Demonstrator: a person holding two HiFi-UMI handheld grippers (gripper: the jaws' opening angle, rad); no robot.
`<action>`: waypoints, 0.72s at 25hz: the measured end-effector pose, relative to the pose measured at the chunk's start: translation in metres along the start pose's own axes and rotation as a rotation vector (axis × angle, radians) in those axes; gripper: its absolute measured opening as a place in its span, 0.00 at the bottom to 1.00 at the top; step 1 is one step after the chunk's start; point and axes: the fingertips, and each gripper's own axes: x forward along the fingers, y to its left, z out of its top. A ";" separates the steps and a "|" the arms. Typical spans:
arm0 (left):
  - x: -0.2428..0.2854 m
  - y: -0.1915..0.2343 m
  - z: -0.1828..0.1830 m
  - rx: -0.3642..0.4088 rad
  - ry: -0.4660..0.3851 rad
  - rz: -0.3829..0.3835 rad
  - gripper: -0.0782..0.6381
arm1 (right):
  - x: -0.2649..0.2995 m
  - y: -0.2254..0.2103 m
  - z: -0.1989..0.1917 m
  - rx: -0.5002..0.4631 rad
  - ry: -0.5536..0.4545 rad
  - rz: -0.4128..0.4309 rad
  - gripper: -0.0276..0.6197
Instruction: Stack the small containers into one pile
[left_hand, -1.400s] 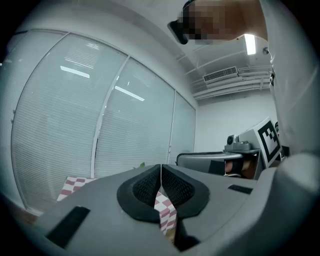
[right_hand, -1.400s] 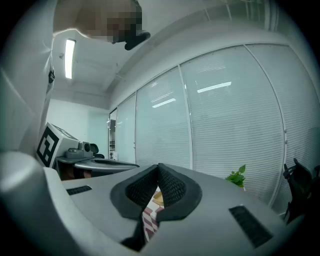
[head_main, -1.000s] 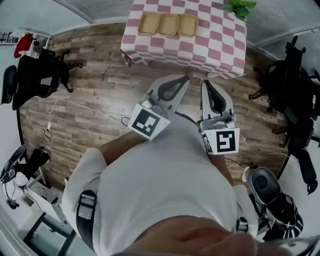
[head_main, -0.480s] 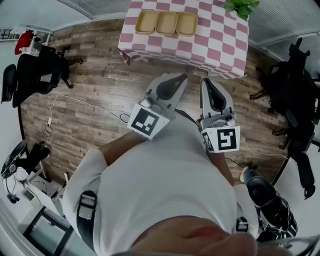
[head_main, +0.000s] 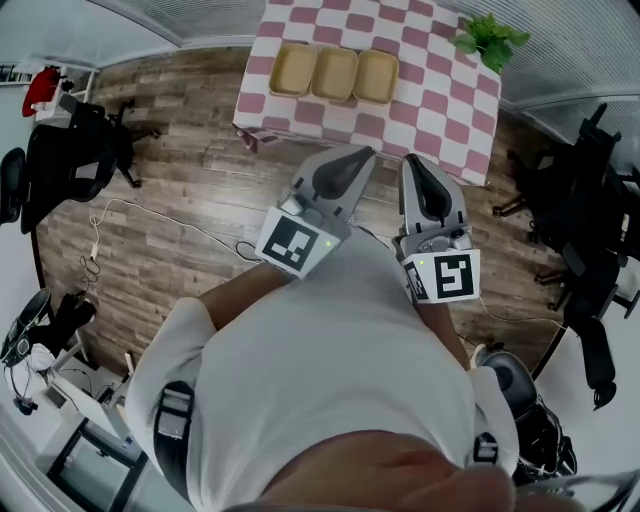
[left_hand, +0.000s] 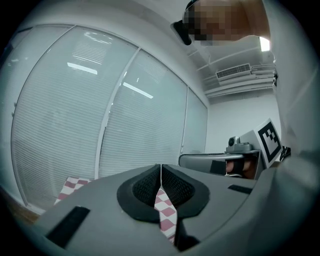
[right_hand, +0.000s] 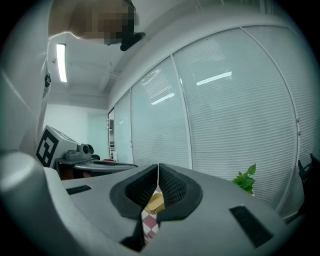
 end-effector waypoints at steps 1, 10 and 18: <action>0.007 0.010 0.003 -0.001 -0.002 0.000 0.16 | 0.012 -0.005 0.002 -0.003 0.003 0.000 0.09; 0.065 0.102 0.029 -0.001 -0.014 -0.031 0.16 | 0.120 -0.038 0.017 -0.015 0.012 -0.008 0.09; 0.107 0.141 0.039 0.002 -0.005 -0.059 0.16 | 0.167 -0.066 0.023 -0.020 0.016 -0.023 0.09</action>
